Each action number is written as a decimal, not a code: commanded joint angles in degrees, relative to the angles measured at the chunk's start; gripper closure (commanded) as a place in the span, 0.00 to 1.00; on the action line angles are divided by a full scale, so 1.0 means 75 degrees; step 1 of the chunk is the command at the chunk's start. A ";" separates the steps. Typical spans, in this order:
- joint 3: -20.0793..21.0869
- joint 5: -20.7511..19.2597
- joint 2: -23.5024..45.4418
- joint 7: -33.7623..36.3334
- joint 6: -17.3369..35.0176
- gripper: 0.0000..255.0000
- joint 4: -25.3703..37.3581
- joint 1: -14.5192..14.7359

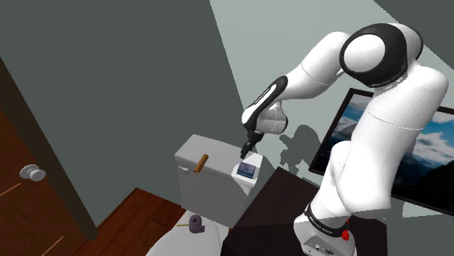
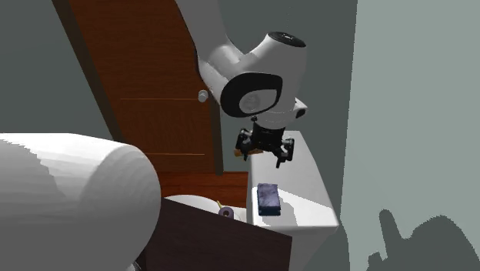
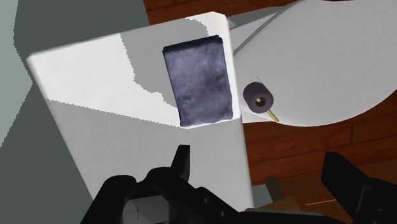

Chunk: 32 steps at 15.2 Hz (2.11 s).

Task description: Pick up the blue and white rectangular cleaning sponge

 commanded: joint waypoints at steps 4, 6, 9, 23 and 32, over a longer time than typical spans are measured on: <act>0.1367 0.4149 0.2218 -0.3718 -0.0049 0.00 0.1311 -0.1026; 0.1866 0.4976 0.2926 -0.4586 -0.0094 0.00 0.1843 -0.1537; 0.2198 0.5558 0.3426 -0.5160 -0.0062 0.00 0.2184 -0.1848; 0.2607 0.6423 0.4109 -0.5942 0.0053 1.00 0.2599 -0.2177; 0.2175 0.5483 0.3372 -0.5096 -0.0066 1.00 0.2154 -0.1832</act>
